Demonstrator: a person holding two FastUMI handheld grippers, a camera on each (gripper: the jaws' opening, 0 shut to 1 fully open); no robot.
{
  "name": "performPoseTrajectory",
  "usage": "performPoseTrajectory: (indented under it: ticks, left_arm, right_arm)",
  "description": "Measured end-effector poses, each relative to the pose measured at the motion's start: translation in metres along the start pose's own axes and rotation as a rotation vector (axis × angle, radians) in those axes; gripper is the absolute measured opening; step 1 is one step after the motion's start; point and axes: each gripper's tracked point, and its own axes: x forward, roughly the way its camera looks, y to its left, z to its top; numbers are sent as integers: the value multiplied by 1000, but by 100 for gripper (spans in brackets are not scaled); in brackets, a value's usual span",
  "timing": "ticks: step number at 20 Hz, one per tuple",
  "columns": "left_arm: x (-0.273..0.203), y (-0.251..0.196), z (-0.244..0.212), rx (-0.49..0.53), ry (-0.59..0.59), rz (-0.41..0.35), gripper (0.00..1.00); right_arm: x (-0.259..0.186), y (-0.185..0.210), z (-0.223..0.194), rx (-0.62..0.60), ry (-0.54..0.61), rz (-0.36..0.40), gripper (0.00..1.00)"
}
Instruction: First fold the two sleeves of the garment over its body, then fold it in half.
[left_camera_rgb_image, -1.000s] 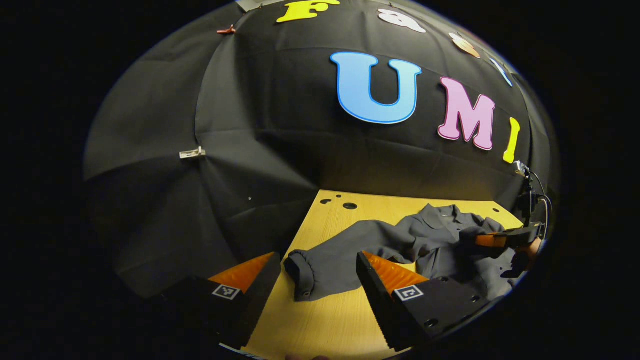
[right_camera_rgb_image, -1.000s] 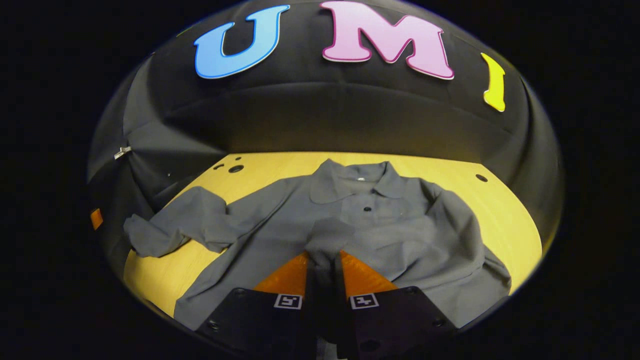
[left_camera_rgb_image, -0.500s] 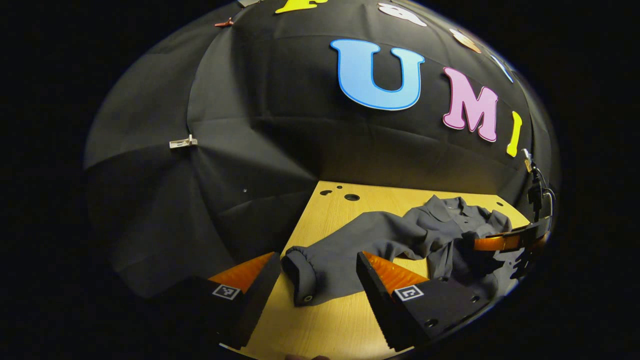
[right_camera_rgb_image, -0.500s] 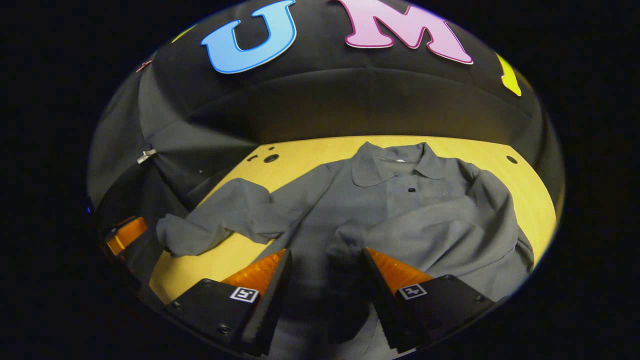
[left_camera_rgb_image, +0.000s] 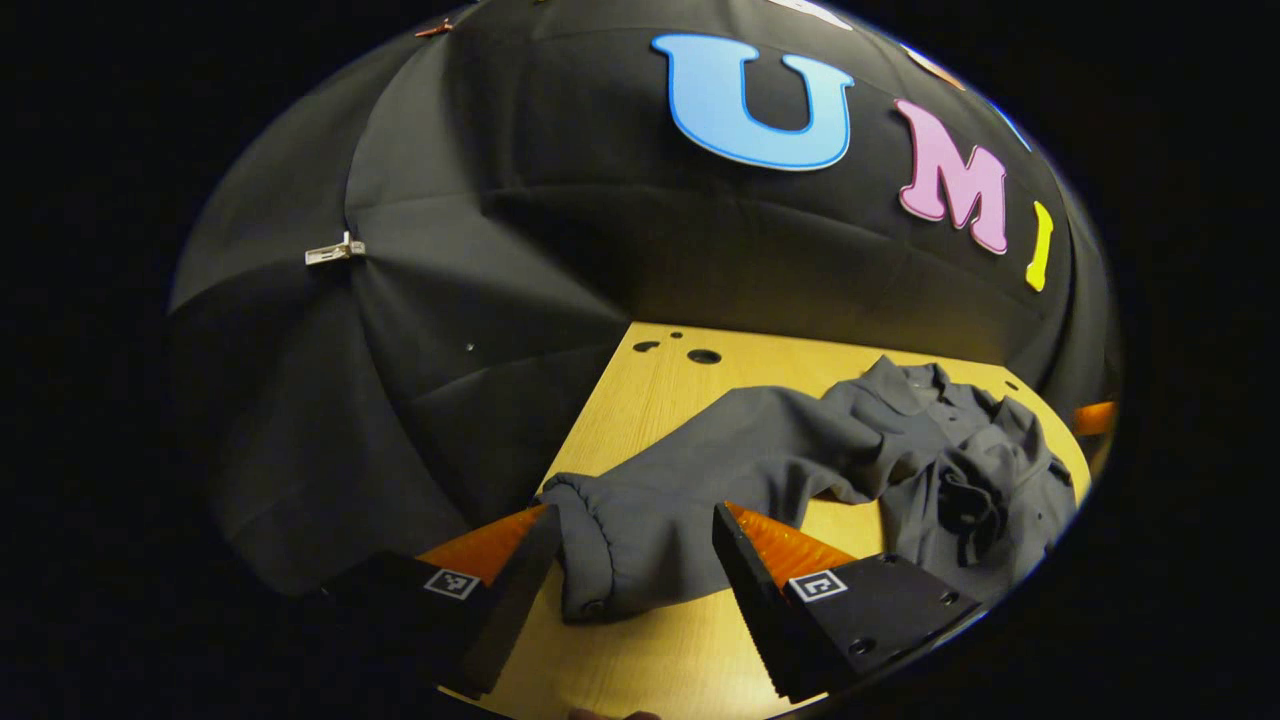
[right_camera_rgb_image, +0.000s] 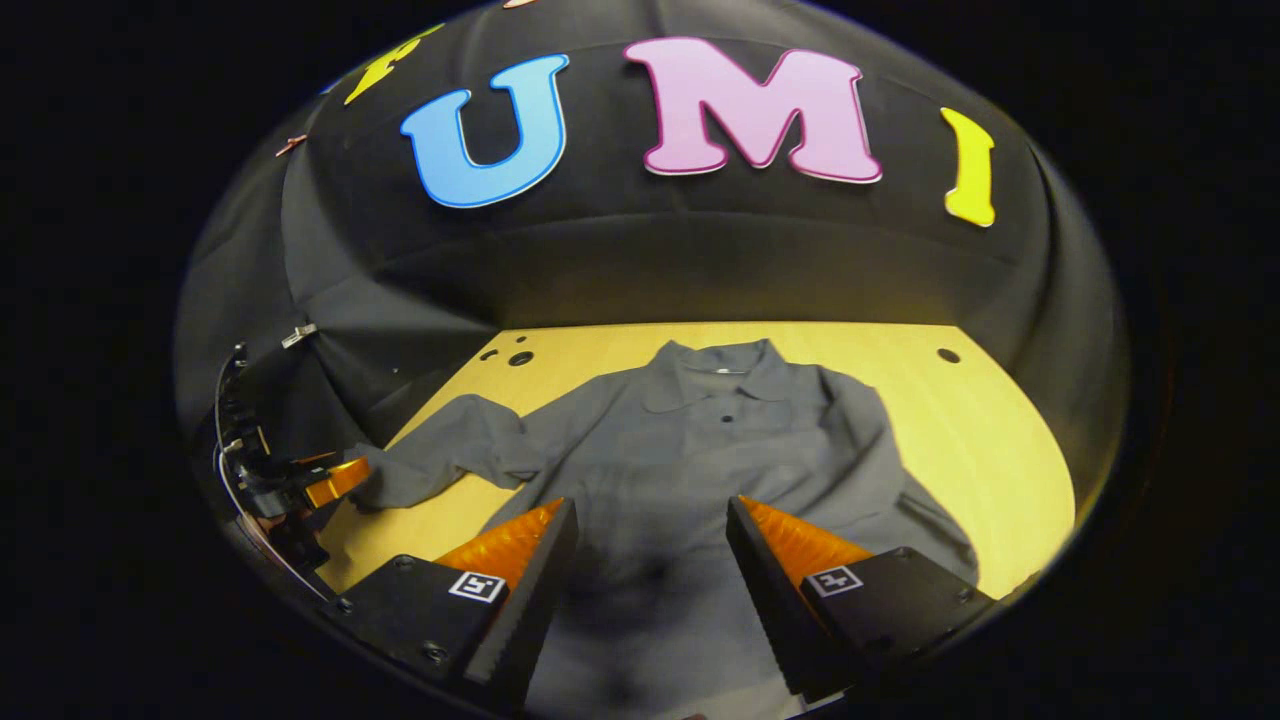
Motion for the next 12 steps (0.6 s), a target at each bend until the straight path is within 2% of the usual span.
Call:
performPoseTrajectory:
  ticks: [5,8,11,12]
  left_arm:
    - [20,4,-32,-12,110,0,96]
    - [27,7,-57,-6,191,24,96]
    - [33,1,-58,40,175,14,97]
    - [33,-2,-59,47,175,11,92]
  right_arm:
    - [-43,-44,-9,34,6,-89,94]
    - [-58,-57,-14,51,7,-117,94]
    - [-67,-63,-20,52,15,-116,94]
    - [-68,-64,-22,54,18,-113,94]
